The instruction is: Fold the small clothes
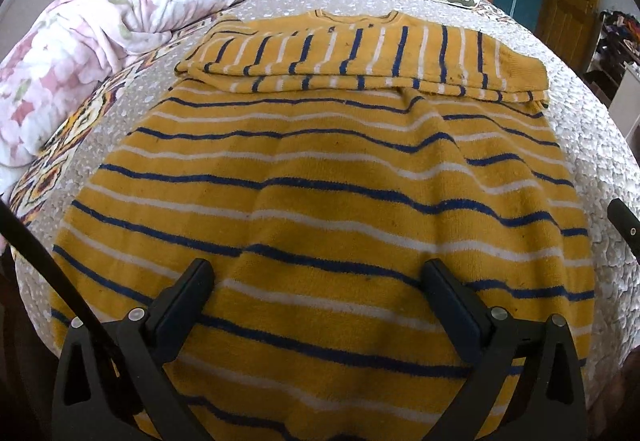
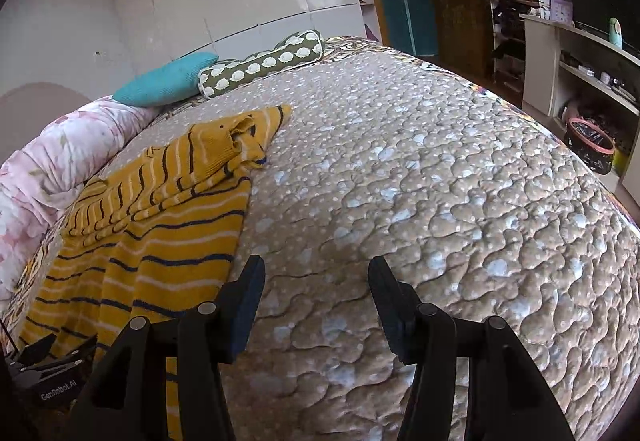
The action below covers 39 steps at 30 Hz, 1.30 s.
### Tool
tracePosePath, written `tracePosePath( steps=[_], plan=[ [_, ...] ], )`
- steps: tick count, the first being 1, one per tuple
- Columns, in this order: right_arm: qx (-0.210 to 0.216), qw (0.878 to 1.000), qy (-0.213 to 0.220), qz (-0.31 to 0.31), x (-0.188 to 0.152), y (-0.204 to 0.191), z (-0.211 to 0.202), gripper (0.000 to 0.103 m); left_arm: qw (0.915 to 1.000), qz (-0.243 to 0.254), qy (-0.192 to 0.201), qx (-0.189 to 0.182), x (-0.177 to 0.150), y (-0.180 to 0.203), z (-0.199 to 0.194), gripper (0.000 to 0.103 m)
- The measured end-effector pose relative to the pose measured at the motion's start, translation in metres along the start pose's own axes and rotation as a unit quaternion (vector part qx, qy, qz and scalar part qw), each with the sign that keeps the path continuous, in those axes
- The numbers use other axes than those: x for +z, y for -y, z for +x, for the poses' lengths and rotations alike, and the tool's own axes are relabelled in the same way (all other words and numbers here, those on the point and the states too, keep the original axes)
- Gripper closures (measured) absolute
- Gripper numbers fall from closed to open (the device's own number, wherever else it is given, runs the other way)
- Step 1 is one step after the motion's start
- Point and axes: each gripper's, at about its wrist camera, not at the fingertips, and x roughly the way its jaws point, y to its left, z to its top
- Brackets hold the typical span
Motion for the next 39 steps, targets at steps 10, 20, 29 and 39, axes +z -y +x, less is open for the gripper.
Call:
tracePosePath(
  steps=[10,20,29,39],
  plan=[
    [0.000,1.000,0.005,-0.012,-0.001,-0.005,-0.001,0.045,0.9966,0.055,0.016,0.059,0.001,0.021,-0.014,0.000],
    [0.000,1.000,0.006,-0.011,-0.001,-0.005,-0.002,0.044,0.9988,0.022,-0.012,0.041,0.002,0.010,-0.019,0.000],
    [0.002,1.000,0.008,-0.009,0.001,-0.004,-0.004,0.044,0.9985,0.037,0.016,0.036,0.006,0.021,-0.040,0.000],
    [0.001,1.000,0.013,-0.010,0.001,-0.006,-0.007,0.043,0.9998,-0.010,0.001,0.018,0.010,0.008,-0.041,0.000]
  ],
)
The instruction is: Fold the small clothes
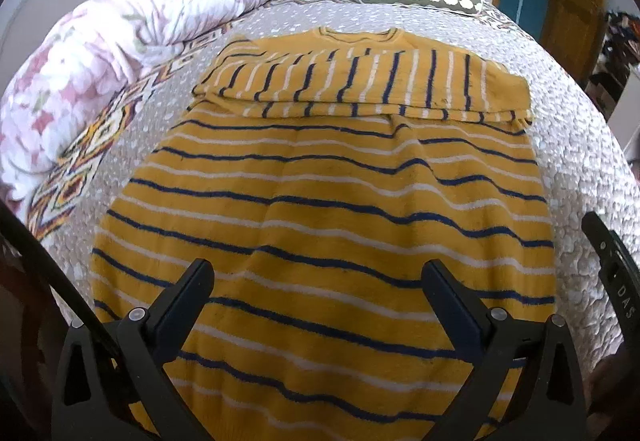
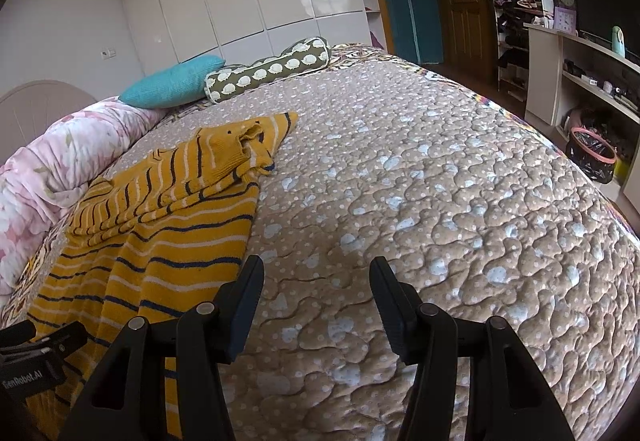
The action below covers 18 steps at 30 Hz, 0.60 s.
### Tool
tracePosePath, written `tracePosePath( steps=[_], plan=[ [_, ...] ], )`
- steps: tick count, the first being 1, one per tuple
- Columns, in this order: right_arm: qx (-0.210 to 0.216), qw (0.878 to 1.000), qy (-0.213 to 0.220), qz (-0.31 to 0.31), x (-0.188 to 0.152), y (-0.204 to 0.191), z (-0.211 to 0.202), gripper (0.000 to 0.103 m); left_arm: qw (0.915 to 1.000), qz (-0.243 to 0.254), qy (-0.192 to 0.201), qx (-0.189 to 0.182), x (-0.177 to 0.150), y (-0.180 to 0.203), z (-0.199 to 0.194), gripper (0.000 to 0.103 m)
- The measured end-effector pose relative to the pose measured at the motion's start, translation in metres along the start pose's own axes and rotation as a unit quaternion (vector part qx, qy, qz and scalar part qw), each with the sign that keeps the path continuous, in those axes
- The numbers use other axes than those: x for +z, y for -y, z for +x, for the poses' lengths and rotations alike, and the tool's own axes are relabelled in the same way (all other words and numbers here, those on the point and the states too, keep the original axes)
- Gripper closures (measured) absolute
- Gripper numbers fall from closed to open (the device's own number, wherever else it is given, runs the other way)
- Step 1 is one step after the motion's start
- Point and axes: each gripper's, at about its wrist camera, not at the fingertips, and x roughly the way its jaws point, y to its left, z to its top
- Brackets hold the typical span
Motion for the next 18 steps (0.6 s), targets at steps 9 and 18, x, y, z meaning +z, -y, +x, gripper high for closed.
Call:
tracePosePath(
  steps=[9,18],
  plan=[
    [-0.001,1.000,0.000,-0.002,0.000,0.000,0.000,0.043,0.9998,-0.015,0.014,-0.004,0.007,-0.007,-0.007,0.000],
    [0.000,1.000,0.000,-0.001,-0.001,0.000,0.001,0.042,0.9998,-0.005,0.018,0.003,0.006,-0.004,-0.008,0.000]
  ],
)
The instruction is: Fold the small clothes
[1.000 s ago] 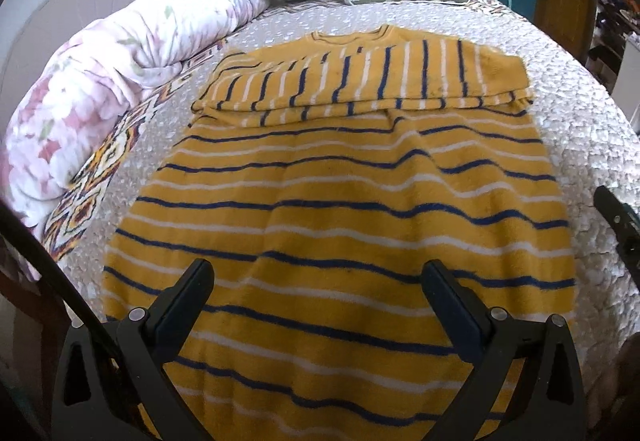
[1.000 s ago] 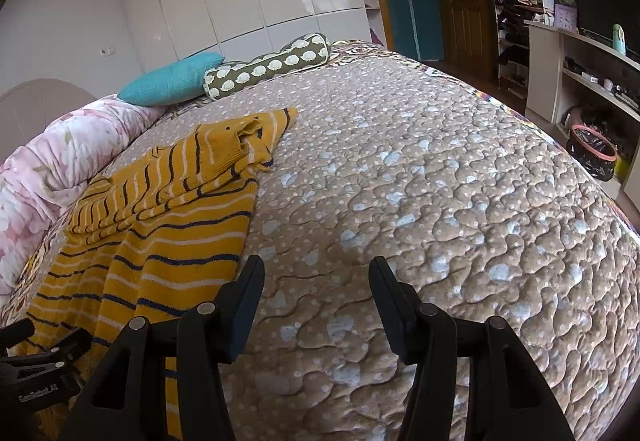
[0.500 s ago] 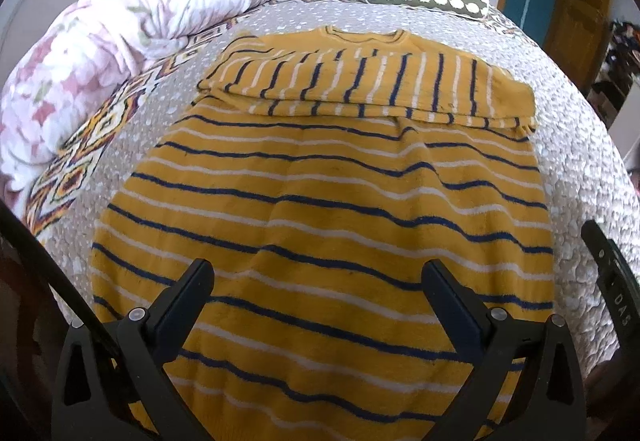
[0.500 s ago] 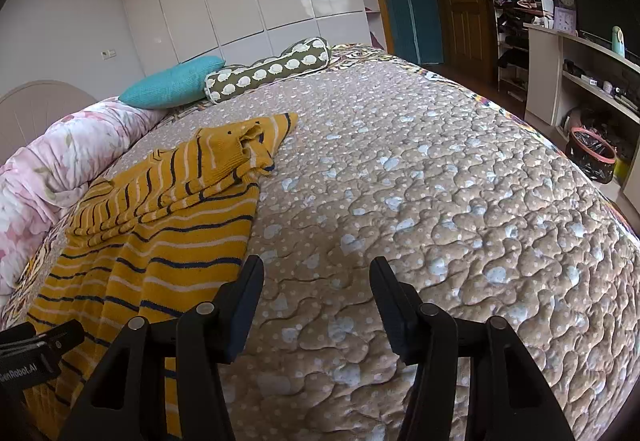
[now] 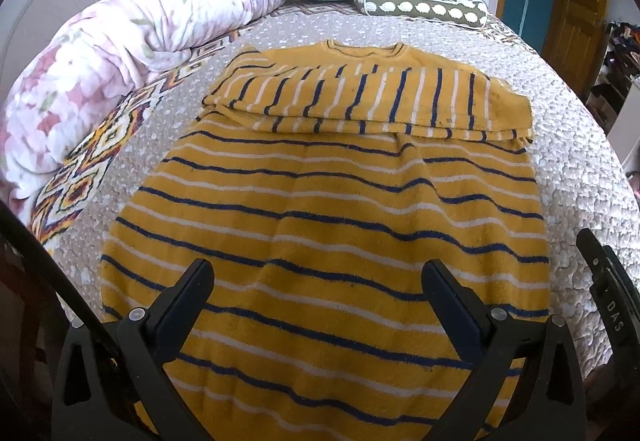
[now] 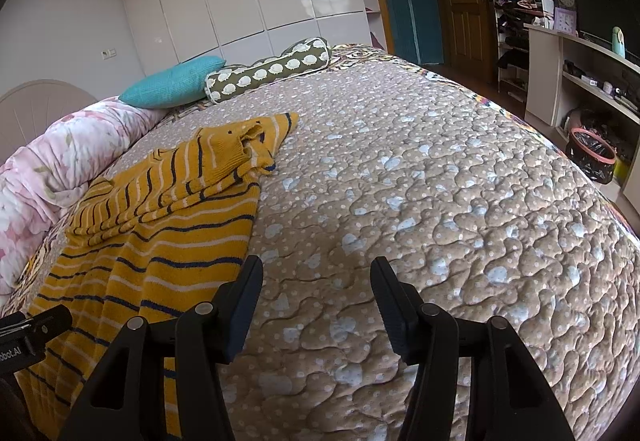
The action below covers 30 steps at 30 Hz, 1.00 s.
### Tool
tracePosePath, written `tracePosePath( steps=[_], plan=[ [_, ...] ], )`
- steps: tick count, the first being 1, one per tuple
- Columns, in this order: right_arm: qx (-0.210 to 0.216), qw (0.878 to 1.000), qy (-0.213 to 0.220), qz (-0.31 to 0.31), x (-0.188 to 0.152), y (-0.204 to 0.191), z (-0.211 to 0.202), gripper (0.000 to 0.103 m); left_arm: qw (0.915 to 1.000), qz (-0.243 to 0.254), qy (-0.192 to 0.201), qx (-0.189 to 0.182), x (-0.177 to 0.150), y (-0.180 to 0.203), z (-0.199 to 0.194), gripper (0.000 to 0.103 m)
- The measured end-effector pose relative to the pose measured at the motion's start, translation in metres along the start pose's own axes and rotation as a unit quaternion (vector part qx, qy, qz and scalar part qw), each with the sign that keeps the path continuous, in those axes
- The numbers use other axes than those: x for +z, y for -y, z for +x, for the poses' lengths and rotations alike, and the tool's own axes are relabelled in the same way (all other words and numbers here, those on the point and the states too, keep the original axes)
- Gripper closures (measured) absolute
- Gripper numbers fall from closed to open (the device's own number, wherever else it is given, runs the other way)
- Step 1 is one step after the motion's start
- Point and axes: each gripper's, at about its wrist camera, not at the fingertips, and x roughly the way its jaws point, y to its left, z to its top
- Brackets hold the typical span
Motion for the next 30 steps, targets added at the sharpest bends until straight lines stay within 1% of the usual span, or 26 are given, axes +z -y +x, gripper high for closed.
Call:
tracePosePath(
  steps=[6,8,10,13,14,21,30],
  plan=[
    [-0.001,1.000,0.001,-0.001,0.000,0.000,0.000,0.042,1.0000,0.005,-0.005,0.002,-0.003,0.000,0.007,0.000],
    [-0.003,1.000,0.001,-0.004,0.000,-0.001,0.000,0.042,0.9998,0.011,-0.012,0.006,-0.005,0.000,0.013,0.000],
    [-0.004,1.000,0.000,-0.005,-0.001,-0.002,0.001,0.042,0.9996,0.011,-0.026,0.008,-0.009,-0.002,0.022,0.000],
    [-0.005,1.000,-0.003,-0.005,-0.001,-0.002,0.004,0.042,0.9983,0.004,-0.058,-0.001,-0.014,-0.004,0.036,0.000],
    [-0.005,1.000,-0.004,-0.003,-0.001,-0.002,0.004,0.042,0.9980,0.000,-0.064,-0.005,-0.016,-0.006,0.039,0.000],
    [-0.005,1.000,-0.009,-0.001,-0.002,-0.001,0.008,0.042,0.9985,0.007,-0.054,-0.008,-0.017,-0.005,0.034,0.000],
    [-0.005,1.000,-0.010,0.000,-0.003,-0.001,0.009,0.042,0.9983,0.013,-0.057,-0.006,-0.019,-0.002,0.035,0.000]
  ],
)
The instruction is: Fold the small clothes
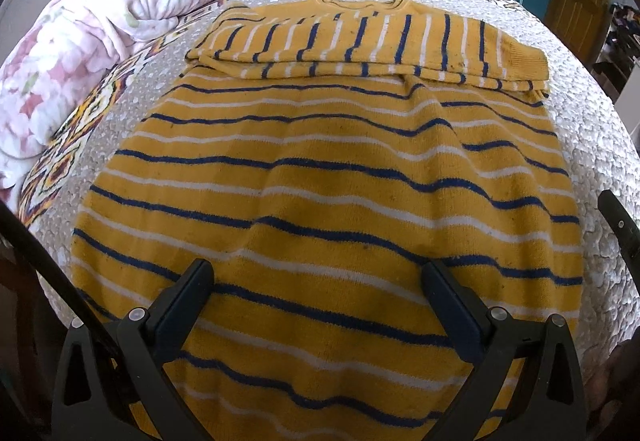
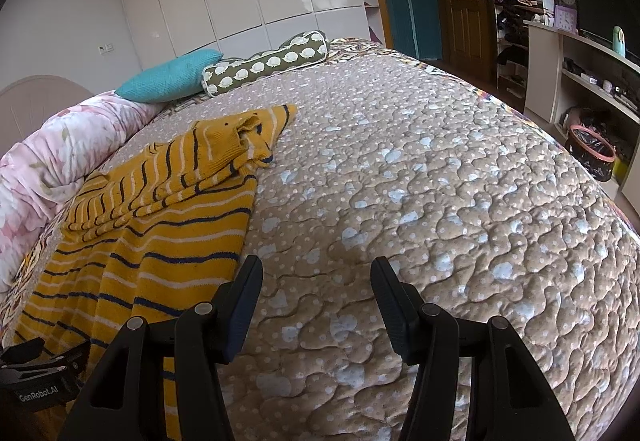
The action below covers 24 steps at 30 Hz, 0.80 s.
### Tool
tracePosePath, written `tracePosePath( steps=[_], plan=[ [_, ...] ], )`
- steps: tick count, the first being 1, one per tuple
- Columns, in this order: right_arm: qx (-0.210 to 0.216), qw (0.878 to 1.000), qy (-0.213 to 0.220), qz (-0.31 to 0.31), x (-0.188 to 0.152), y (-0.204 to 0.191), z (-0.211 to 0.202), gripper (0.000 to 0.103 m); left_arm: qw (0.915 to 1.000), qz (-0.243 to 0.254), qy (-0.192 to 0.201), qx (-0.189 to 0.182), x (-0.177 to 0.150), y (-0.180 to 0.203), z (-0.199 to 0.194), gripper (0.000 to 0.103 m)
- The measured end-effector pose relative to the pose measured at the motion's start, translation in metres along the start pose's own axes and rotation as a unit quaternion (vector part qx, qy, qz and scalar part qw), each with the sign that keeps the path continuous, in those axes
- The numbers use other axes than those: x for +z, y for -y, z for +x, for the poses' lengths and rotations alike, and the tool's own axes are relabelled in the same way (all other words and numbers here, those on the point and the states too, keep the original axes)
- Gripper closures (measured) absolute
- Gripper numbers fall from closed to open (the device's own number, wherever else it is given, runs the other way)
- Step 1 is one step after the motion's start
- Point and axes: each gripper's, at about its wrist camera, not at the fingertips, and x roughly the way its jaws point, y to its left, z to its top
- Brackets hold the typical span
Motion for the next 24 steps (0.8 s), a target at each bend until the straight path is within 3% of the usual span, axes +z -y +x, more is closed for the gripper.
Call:
tracePosePath(
  steps=[10,13,18,21,24],
  plan=[
    [0.002,1.000,-0.003,0.006,0.000,0.002,0.002,0.042,1.0000,0.004,0.006,0.006,-0.002,0.002,-0.004,0.000],
    [0.004,1.000,-0.004,0.008,-0.001,0.003,0.002,0.041,0.9991,0.002,0.041,-0.010,0.003,0.004,-0.022,0.000],
    [0.001,1.000,-0.006,0.010,-0.001,0.004,0.002,0.041,0.9960,0.030,0.084,0.000,0.020,0.014,-0.036,0.000],
    [0.000,1.000,-0.006,0.011,-0.001,0.004,0.002,0.041,0.9976,0.013,0.067,-0.006,0.029,0.013,-0.021,0.000],
    [0.002,1.000,-0.007,0.015,-0.001,0.006,0.002,0.041,0.9993,-0.020,0.019,-0.026,0.029,0.008,0.001,0.000]
  ],
)
